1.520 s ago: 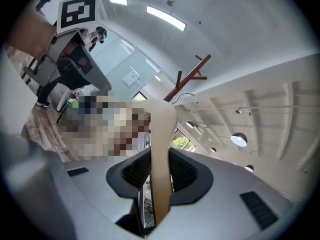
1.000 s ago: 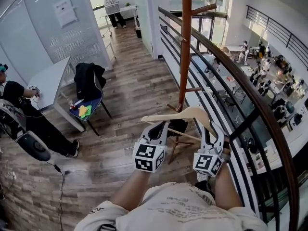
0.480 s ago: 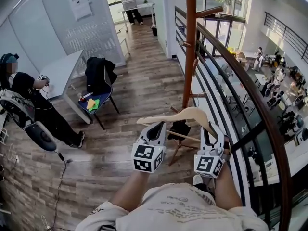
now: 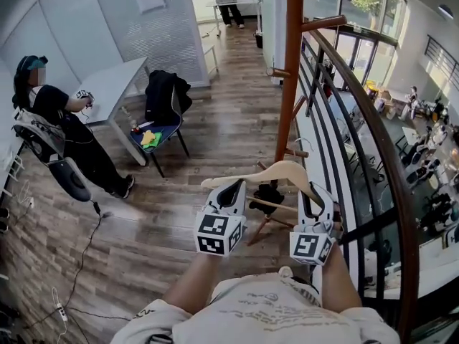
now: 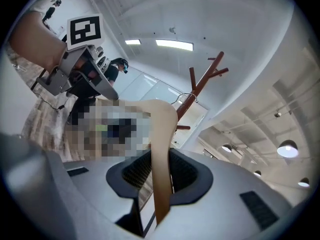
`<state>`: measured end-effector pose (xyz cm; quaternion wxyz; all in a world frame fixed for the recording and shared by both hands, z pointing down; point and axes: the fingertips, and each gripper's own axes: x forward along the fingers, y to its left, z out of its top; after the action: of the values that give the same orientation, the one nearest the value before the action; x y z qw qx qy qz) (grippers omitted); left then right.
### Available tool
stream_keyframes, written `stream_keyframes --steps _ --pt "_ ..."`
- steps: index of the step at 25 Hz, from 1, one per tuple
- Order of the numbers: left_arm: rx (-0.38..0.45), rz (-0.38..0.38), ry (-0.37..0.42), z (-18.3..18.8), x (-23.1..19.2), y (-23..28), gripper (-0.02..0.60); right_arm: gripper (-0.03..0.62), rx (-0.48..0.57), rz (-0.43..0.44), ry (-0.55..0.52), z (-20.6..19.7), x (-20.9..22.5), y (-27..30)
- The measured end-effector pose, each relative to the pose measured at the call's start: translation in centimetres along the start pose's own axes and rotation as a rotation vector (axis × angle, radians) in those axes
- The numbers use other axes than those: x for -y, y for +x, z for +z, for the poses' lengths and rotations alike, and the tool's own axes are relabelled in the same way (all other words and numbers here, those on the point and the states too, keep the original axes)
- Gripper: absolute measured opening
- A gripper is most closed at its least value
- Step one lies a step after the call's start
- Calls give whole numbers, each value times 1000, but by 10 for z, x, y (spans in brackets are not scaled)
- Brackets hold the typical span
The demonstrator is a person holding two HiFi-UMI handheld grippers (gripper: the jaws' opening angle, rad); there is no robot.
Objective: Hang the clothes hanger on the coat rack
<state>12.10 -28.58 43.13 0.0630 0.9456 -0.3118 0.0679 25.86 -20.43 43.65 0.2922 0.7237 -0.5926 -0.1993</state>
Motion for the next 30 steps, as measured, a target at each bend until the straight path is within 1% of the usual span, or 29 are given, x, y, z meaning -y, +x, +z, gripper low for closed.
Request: stream_keyframes --steps 6,10,16,21,27,30 --pt "-13 73 -3 -6 17 10 3 101 49 73 8 -20 7 11" --pt "-20 138 -12 -7 22 14 3 101 72 131 7 -32 9 24" --pt "-26 201 -20 -6 28 20 3 101 93 193 14 -45 13 40" --pt "-38 237 -31 -11 31 24 3 101 102 238 9 -54 10 46" --pt "-33 273 -43 -10 36 28 3 101 115 285 3 -70 4 50" --pt "-40 284 -38 -11 39 27 3 101 113 302 12 -77 3 53"
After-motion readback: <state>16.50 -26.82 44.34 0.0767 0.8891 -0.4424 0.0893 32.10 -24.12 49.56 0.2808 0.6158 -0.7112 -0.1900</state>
